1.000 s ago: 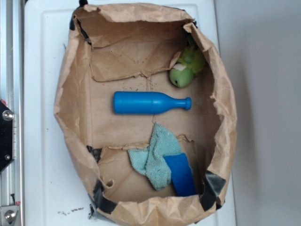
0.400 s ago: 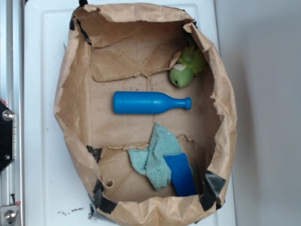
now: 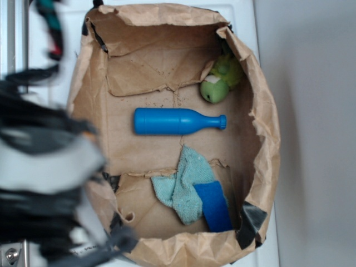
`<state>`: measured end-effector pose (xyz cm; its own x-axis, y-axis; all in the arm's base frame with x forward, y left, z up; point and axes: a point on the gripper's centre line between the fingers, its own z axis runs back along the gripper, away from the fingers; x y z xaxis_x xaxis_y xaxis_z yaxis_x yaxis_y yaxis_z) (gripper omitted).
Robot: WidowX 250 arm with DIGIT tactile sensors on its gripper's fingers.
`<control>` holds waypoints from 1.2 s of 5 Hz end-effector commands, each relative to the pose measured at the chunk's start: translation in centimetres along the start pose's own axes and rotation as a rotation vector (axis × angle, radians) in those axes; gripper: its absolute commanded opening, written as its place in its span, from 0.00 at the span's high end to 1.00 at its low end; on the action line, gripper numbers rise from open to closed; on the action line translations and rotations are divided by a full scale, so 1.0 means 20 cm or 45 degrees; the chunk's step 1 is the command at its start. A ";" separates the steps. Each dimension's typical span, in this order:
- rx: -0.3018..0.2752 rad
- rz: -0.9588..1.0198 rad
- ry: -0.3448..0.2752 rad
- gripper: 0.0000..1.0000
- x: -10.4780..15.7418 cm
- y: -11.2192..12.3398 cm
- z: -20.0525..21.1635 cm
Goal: Grab the blue bottle.
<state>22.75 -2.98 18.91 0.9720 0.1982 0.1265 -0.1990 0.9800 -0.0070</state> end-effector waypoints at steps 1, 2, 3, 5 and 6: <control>-0.073 -0.215 -0.146 0.00 0.43 0.06 0.01; -0.142 -0.335 -0.114 0.00 0.41 0.20 -0.01; -0.122 -0.387 -0.075 0.00 0.38 0.27 -0.08; -0.102 -0.491 0.026 0.00 0.30 0.25 -0.29; -0.102 -0.491 0.026 0.00 0.30 0.25 -0.29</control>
<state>28.00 3.67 12.53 0.9806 -0.1777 0.0822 0.1822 0.9819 -0.0514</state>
